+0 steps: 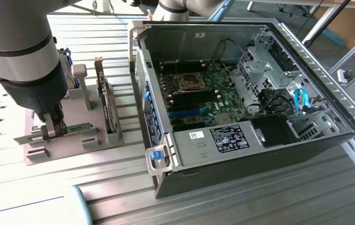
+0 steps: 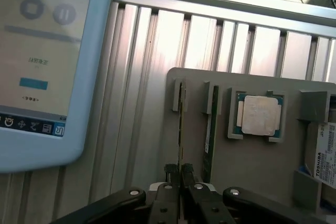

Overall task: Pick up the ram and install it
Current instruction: 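Pick up the ram and move it above insertion slot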

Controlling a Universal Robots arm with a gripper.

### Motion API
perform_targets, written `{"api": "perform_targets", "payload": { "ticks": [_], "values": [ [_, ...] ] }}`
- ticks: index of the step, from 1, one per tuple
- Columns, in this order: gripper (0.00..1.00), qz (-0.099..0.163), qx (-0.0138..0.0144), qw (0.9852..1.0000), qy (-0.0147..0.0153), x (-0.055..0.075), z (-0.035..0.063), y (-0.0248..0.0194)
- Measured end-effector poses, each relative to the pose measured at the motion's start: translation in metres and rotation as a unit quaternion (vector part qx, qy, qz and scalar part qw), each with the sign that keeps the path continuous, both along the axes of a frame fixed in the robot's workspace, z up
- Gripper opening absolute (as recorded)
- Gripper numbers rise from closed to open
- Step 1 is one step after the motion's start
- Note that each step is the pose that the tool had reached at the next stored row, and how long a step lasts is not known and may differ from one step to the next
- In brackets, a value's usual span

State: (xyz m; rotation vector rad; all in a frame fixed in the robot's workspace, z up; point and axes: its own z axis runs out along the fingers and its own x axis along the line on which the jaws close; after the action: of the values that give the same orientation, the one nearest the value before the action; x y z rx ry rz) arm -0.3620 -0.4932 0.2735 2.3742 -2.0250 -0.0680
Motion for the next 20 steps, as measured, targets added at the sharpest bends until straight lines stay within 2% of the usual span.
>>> {"api": "perform_targets", "payload": {
  "ticks": [9,20],
  "values": [
    [0.14,0.000,0.0000,1.0000,0.0000,0.000,0.0397,0.0000],
    [0.14,0.000,0.0000,1.0000,0.0000,0.003,0.0733,0.0000]
  ]
}}
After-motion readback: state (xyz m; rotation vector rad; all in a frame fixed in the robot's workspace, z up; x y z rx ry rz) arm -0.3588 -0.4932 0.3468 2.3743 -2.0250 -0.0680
